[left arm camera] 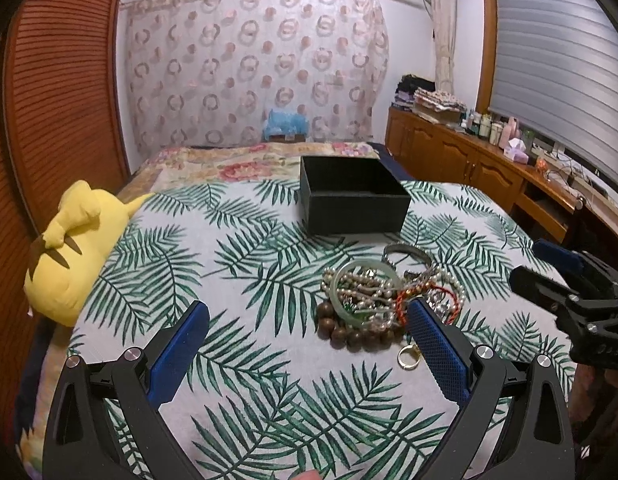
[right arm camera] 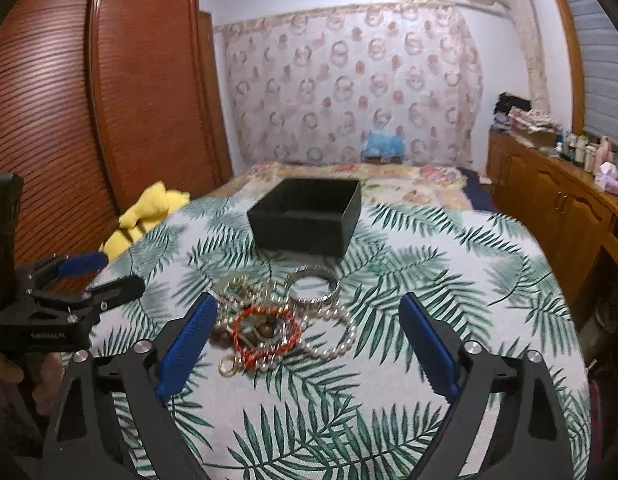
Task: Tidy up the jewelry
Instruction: 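Grasp the red bead bracelet with the right gripper while the left gripper approaches the jade bangle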
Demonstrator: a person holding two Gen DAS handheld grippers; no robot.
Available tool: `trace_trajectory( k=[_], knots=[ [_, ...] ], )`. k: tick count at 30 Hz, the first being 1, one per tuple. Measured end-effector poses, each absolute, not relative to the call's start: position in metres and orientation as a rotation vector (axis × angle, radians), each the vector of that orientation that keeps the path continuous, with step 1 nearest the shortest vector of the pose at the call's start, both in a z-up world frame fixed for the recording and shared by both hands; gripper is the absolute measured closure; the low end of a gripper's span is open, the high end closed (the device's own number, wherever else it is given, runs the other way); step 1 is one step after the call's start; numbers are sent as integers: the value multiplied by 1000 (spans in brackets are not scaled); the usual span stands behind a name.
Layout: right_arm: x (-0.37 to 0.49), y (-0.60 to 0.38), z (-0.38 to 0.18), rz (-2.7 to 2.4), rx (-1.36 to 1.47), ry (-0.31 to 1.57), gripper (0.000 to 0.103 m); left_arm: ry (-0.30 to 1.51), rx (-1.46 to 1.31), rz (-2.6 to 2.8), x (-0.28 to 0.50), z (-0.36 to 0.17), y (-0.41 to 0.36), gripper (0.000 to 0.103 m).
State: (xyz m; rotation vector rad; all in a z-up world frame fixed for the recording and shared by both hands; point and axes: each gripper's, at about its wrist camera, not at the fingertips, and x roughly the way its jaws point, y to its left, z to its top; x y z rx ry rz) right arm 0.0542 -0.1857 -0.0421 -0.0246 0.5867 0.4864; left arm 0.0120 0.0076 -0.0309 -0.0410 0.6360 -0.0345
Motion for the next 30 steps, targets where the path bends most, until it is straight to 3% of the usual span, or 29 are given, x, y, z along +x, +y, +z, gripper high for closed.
trace_trajectory(
  k=[9, 25, 27, 30],
  knots=[
    [77, -166, -75, 571, -76, 730, 52, 701, -50, -48, 21, -50, 15, 8],
    [102, -159, -95, 621, -47, 834, 77, 781, -18, -100, 31, -76, 6, 8],
    [103, -159, -96, 628, -46, 836, 90, 781, -11, -113, 32, -77, 2, 8],
    [101, -160, -93, 627, -47, 822, 99, 779, 10, -129, 33, -78, -4, 8]
  ],
)
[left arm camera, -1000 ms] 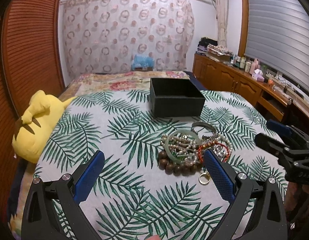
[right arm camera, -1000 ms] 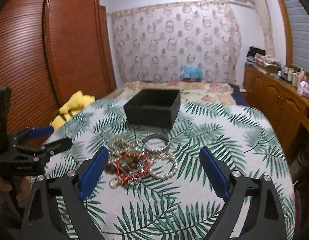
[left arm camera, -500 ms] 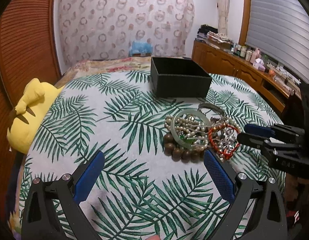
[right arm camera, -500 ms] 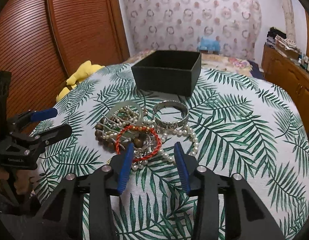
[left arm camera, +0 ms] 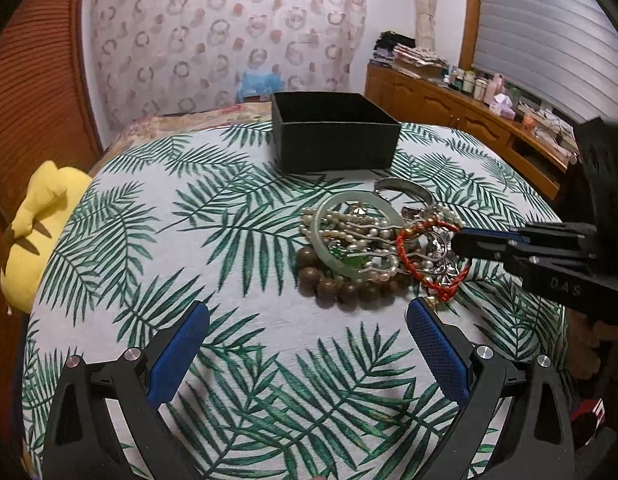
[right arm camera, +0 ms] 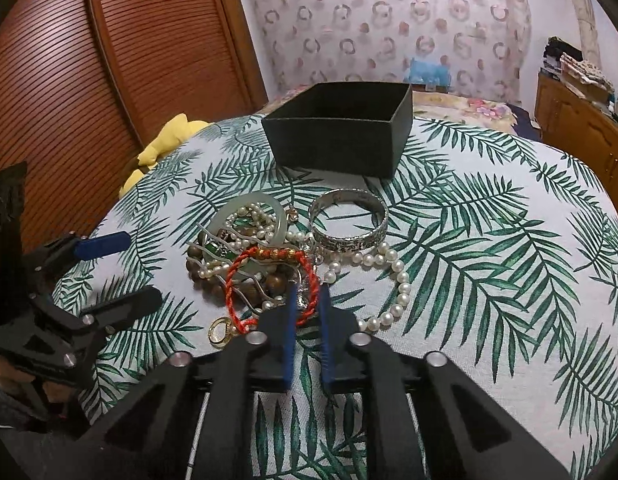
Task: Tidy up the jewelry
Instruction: 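Grasp the red bead bracelet with the right gripper while the left gripper approaches the jade bangle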
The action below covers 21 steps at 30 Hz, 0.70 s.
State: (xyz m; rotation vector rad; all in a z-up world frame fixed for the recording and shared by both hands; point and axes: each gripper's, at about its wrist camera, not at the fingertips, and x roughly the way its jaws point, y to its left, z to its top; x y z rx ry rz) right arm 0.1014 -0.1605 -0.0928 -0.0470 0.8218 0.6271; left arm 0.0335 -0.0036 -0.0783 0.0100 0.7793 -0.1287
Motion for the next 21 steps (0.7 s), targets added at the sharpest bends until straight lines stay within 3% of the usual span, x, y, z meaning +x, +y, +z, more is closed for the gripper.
trace_trajectory(
  k=[9, 17, 21],
  knots=[
    [90, -183, -63, 555, -57, 706, 99, 787, -22, -186, 44, -75, -3, 9],
    [89, -187, -60, 541, -69, 690, 99, 797, -82, -232, 72, -67, 10, 45],
    [89, -187, -62, 540, -69, 694, 99, 814, -80, -240, 90, -66, 13, 57]
  ],
)
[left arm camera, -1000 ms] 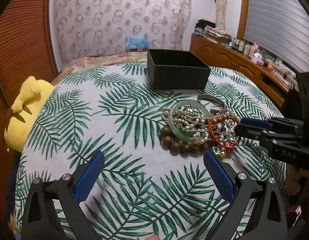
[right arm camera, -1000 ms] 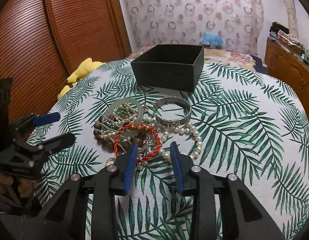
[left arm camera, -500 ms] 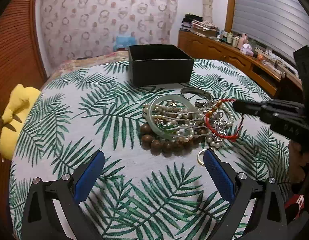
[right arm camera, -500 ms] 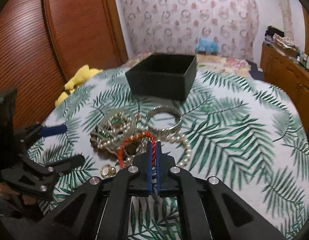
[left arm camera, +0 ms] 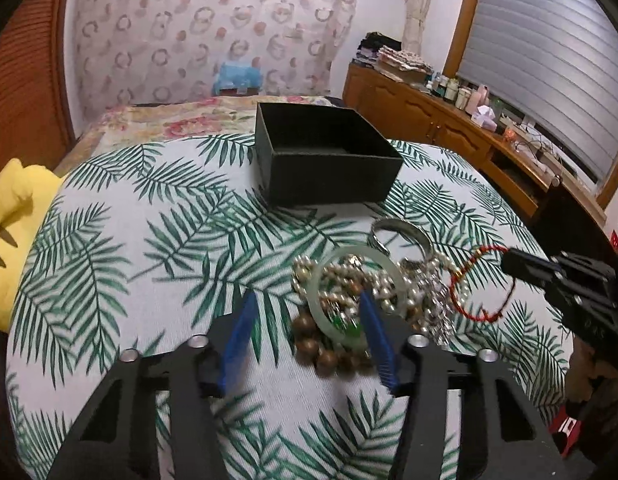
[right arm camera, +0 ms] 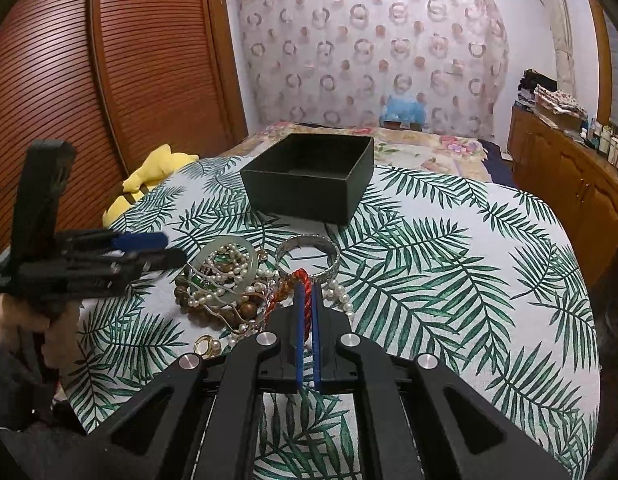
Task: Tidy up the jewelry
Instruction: 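Grasp the red bead bracelet with the right gripper while the left gripper approaches the jade bangle, then grasp the jade bangle with the left gripper while the right gripper lifts the red bracelet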
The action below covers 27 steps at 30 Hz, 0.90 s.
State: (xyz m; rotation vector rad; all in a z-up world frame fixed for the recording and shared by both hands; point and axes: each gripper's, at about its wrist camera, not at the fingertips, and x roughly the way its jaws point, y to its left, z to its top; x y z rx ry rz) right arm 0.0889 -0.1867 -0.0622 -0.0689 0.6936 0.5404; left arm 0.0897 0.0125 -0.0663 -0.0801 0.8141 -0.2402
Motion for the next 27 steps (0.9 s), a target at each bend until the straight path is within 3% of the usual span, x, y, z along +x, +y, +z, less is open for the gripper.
trace_trajectory(
  k=[6, 8, 12, 15, 19, 27],
  knots=[
    [89, -187, -62, 540, -73, 694, 99, 871, -46, -302, 116, -72, 5, 62],
    [89, -187, -63, 540, -75, 694, 99, 891, -51, -314, 123, -75, 3, 72],
    [90, -188, -63, 539, -82, 696, 99, 914, -49, -318, 134, -79, 3, 77],
    [92, -189, -62, 538, -88, 697, 99, 926, -28, -336, 137, -80, -1, 89],
    [94, -190, -60, 535, -94, 698, 99, 899, -6, -325, 133, -73, -3, 95],
    [96, -188, -46, 535, -107, 674, 99, 799, 11, -265, 118, -47, 0, 96]
  ],
)
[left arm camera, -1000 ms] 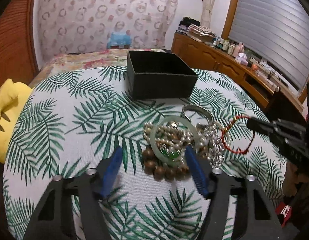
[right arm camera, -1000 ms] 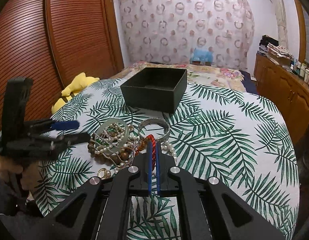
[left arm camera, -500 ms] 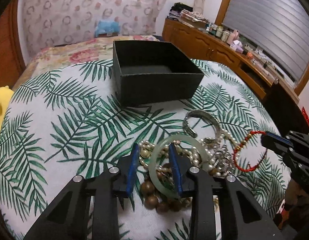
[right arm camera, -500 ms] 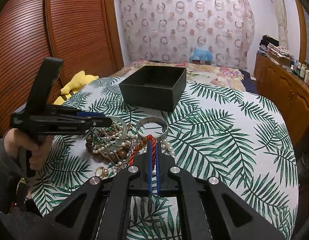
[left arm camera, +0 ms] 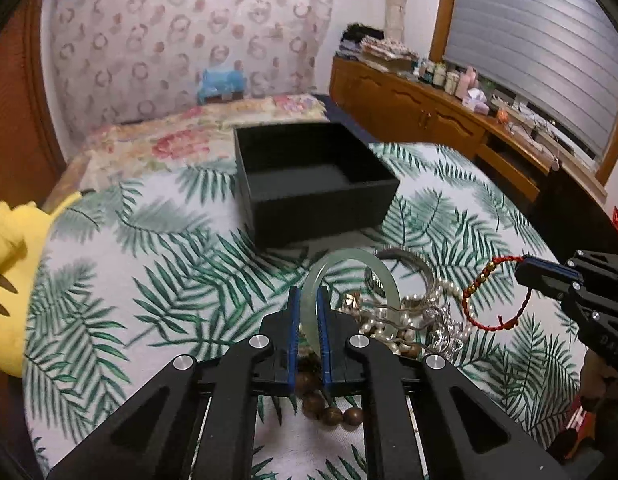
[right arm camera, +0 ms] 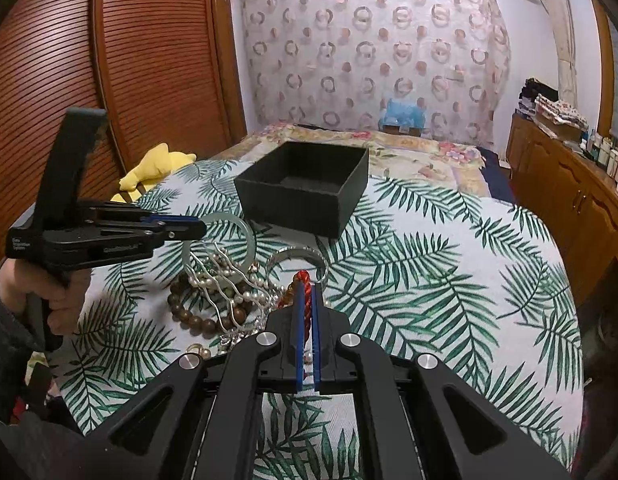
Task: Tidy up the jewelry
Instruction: 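Grasp the jade bangle with the left gripper while the right gripper lifts the red bracelet, then lower the jade bangle and red bracelet into the black box and release both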
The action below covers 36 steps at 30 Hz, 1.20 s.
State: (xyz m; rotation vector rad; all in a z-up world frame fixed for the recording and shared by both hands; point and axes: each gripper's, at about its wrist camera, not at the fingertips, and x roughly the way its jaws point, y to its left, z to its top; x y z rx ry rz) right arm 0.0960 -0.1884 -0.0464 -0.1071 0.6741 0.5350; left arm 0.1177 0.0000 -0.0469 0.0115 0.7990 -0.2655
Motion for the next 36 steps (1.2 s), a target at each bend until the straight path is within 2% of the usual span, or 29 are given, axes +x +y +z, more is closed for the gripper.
trace_trajectory(
  k=[17, 36],
  knots=[
    [107, -170, -8, 544, -164, 599, 99, 670, 20, -210, 111, 11, 17, 95],
    [225, -128, -7, 566, -162, 640, 99, 677, 15, -163, 145, 2, 29, 95]
  ],
)
